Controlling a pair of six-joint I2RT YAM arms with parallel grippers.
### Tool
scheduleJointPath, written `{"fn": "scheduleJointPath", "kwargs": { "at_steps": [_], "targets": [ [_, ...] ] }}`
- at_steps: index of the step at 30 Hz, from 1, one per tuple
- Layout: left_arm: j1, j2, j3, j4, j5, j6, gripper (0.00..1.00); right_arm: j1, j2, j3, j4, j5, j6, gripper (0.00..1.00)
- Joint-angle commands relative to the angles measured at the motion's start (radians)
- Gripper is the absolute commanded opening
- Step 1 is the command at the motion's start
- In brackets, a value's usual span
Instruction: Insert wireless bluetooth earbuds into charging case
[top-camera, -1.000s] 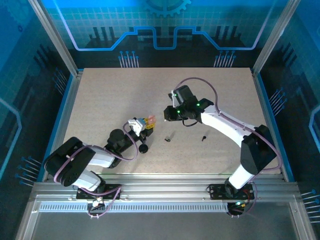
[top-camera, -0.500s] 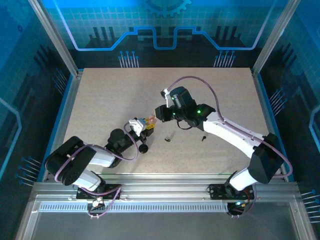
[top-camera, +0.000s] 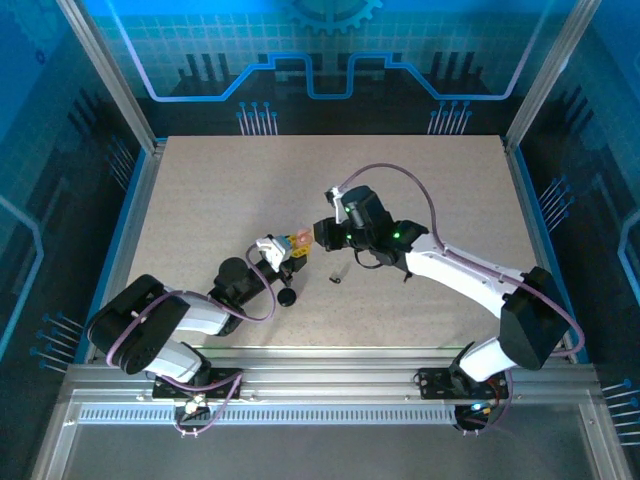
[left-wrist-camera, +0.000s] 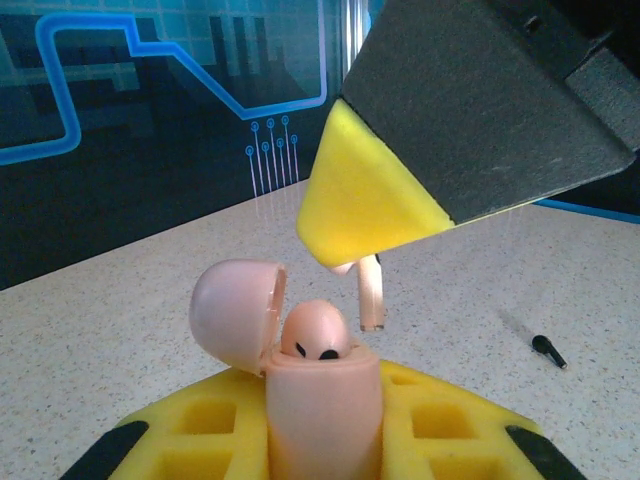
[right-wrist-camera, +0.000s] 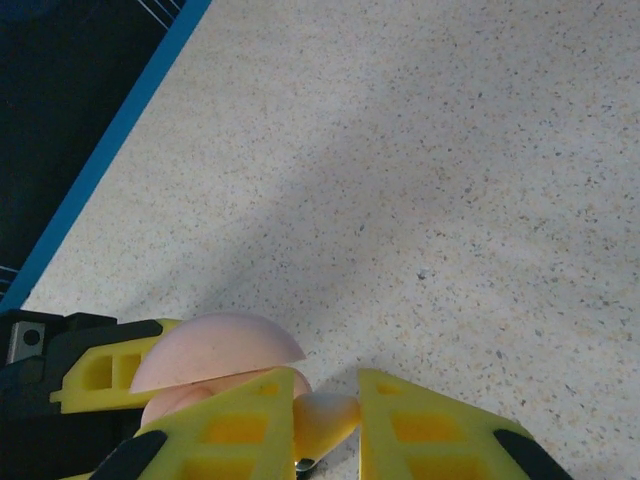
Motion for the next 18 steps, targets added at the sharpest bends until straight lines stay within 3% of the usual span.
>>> {"fn": "scheduleJointPath", "kwargs": {
  "at_steps": [1, 18],
  "targets": [
    [-0.006, -0.023, 0.027, 0.039, 0.013, -0.021, 0.13, 0.012, -0.041, -0.022, 0.082, 0.003, 0.028, 0.19],
    [-0.005, -0.037, 0.033, 0.039, 0.010, -0.030, 0.12, 0.024, -0.024, -0.041, 0.138, -0.025, 0.061, 0.19]
  ]
}}
